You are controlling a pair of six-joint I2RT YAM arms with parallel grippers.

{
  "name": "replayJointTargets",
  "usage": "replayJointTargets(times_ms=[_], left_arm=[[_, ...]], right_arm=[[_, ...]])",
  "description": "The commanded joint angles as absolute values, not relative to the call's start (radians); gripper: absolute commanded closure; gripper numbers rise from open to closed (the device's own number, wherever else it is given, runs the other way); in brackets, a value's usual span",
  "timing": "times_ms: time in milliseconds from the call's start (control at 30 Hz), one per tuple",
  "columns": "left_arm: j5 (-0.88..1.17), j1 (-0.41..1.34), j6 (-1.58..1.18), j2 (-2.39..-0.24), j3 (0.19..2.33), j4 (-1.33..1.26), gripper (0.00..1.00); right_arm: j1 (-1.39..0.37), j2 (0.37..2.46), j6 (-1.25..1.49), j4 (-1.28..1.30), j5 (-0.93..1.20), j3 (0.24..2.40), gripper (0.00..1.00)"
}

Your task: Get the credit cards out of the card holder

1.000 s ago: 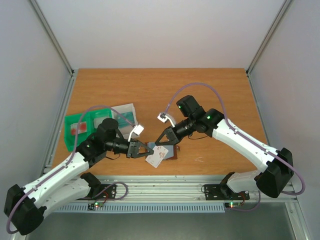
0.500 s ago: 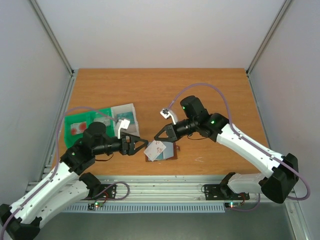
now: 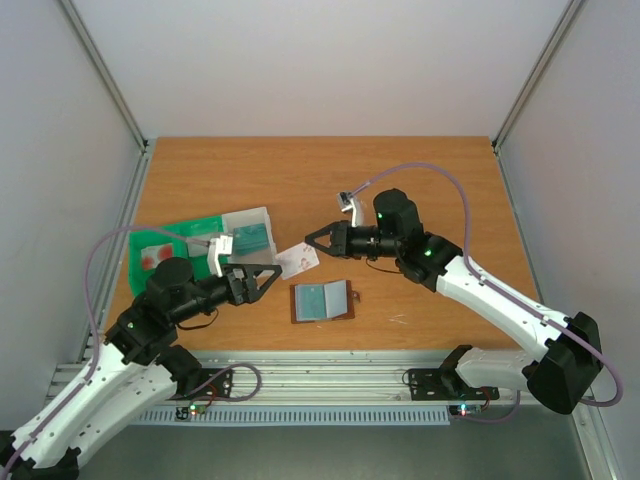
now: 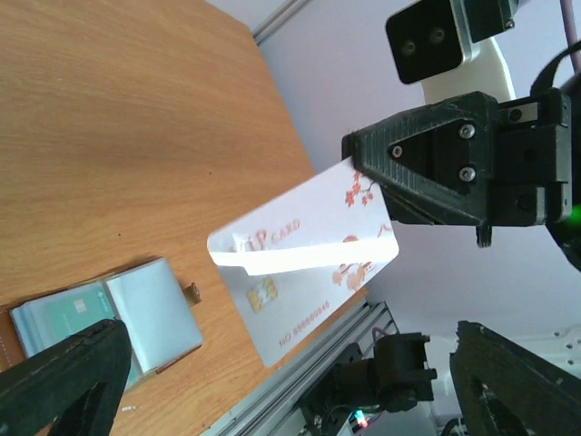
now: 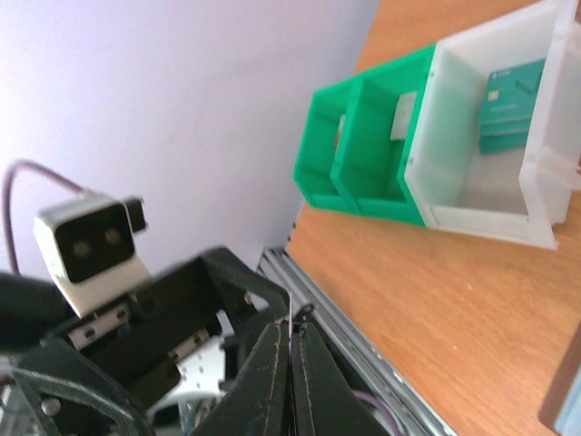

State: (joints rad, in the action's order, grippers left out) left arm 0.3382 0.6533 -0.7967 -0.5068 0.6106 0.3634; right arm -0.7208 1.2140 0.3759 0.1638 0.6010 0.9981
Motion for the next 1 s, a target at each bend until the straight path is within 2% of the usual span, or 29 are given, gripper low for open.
replayJointTargets(times_ms=[0,133,233,433,633,800,900,967], left_arm=[[0.282,0.654,-0.858,-0.485,0.586,0.267,0.04],[0.27,0.654,-0.935,-0.494,0.57,0.195,0.08],[0.297,0.655,-0.984,-0.511,0.558,0.115,0.16],[0.313,0.653,-1.093,-0.535,0.517,-0.069,0.44],[0.305,0.653,-1.138,-0.542,0.491,-0.13,0.7],[0.301,0.653,-1.141,-0.544,0.488,-0.142,0.83],[0.293,0.653,-1.136,-0.542,0.488,-0.125,0.97],[0.284,0.653,-1.134,-0.536,0.484,-0.112,0.99]], right_arm=[[-0.717,1.19,0.537,-0.024,0.501,0.98,0.99],[-0.718,1.181,0.588,-0.102,0.47,0.966,0.99],[-0.717,1.178,0.604,-0.123,0.454,0.965,0.99],[-0.718,1.185,0.639,-0.149,0.452,0.951,0.99],[-0.718,1.188,0.672,-0.193,0.458,0.917,0.99],[-0.717,1.184,0.685,-0.205,0.456,0.898,0.99],[-0.718,1.181,0.686,-0.206,0.452,0.89,0.99],[-0.717,1.183,0.684,-0.198,0.454,0.891,0.99]])
